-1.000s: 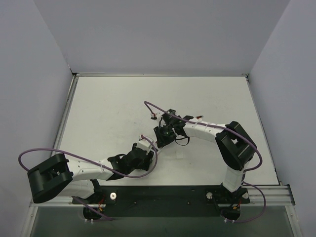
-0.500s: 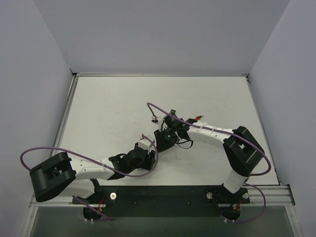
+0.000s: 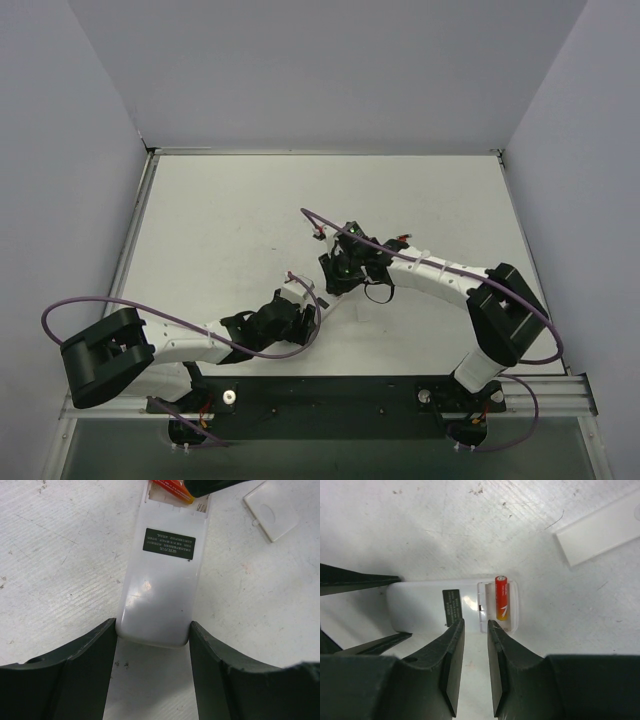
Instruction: Load the batteries into the remote control
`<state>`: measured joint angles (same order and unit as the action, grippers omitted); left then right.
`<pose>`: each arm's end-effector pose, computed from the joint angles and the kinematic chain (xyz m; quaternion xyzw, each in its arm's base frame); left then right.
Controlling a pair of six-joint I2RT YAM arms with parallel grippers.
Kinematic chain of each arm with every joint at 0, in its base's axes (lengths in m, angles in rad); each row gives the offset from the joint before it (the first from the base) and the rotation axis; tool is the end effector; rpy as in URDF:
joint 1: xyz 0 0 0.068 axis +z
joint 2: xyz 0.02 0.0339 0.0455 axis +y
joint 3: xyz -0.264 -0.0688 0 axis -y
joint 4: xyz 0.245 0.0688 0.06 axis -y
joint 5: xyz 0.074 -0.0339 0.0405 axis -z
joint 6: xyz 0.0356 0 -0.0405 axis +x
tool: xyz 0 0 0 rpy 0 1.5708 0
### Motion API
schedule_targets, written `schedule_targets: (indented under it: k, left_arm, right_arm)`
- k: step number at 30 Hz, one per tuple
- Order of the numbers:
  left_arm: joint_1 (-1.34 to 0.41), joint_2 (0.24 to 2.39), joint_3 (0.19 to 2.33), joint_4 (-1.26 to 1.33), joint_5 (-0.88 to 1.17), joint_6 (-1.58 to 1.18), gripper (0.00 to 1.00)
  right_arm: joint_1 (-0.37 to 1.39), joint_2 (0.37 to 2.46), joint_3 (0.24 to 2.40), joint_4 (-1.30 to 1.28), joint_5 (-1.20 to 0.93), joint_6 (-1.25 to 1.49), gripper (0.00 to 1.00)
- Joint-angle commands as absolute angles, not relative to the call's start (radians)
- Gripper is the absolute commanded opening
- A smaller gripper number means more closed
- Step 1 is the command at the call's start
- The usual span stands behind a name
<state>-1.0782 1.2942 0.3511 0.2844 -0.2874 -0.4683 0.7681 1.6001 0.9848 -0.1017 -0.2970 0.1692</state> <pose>0.1157 -0.1942 0.1382 0.2066 0.8665 -0.2124 0.4017 0.2401 0.2464 0.2140 -0.3241 0.8421 0.3051 0.3045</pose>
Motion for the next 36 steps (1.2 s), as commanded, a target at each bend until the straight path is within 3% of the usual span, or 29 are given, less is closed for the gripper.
schedule_targets:
  k: [1, 30, 36]
  left_arm:
    - [-1.078, 1.319, 0.342, 0.245, -0.238, -0.495, 0.0]
    - [-1.078, 1.328, 0.344, 0.249, -0.232, -0.494, 0.0]
    - [-1.078, 1.328, 0.344, 0.249, -0.232, -0.495, 0.0]
  right_arm:
    - [0.788, 1.646, 1.041, -0.124, -0.203, 0.104, 0.21]
    - [0.798, 1.828, 1.201, -0.225, -0.12, 0.106, 0.18]
    - [0.799, 1.833, 1.195, -0.232, -0.118, 0.103, 0.11]
